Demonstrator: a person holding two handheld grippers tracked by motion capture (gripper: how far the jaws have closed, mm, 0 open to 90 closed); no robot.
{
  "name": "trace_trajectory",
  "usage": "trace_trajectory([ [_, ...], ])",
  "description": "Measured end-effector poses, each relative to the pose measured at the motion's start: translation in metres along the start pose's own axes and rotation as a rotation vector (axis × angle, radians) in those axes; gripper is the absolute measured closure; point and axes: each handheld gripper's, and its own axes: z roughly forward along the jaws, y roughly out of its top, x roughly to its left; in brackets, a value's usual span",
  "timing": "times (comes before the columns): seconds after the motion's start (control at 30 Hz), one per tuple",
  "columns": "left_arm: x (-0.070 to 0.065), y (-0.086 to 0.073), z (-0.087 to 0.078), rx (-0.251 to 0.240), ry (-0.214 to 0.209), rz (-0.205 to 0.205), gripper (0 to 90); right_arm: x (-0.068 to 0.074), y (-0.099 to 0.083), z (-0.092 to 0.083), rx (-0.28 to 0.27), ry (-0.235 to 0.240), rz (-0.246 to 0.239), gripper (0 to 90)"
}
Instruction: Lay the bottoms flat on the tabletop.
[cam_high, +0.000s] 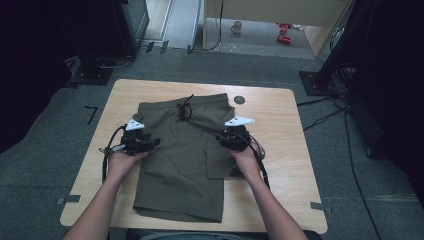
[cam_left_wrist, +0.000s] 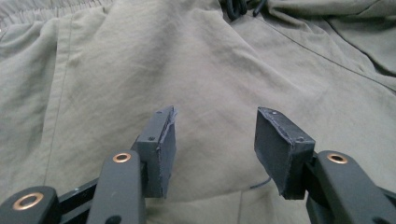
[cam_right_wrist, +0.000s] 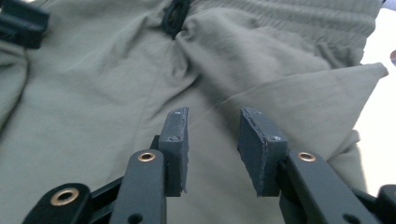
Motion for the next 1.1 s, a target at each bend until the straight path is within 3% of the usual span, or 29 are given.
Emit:
trace_trajectory([
  [0.3,0.001,0.007,0.009,0.005,-0.011,0.007,48.7,0.022,-0.012,-0.003,0.015,0.026,-0.008,59.7],
  [0.53,0.002,0.012,0.016,0.016,-0.011,0.017,48.7,0.038,-0.03,0.001,0.037,0.013,-0.035,57.5],
  [0.73,0.009,0.014,0.018,0.016,-0.007,0.0,48.8,0.047,-0.038,0.006,0.044,0.037,0.0,55.6],
  [0.87,0.01,0.013,0.023,0.03,-0.009,0.003,48.8,0.055,-0.04,0.01,0.052,0.024,-0.029,53.8],
  [0.93,0.01,0.012,0.024,0.044,-0.001,0.012,50.0,0.057,-0.043,0.014,0.059,0.02,-0.03,53.4],
  [1.0,0.007,0.01,0.025,0.069,0.036,0.07,51.4,0.057,-0.045,0.016,0.064,0.01,-0.031,54.0],
  [1.07,0.007,0.01,0.024,0.073,0.049,0.075,52.6,0.056,-0.045,0.016,0.068,0.005,-0.033,54.7],
  [1.1,0.007,0.01,0.024,0.069,0.064,0.08,58.3,0.056,-0.046,0.017,0.075,-0.006,-0.042,57.6],
])
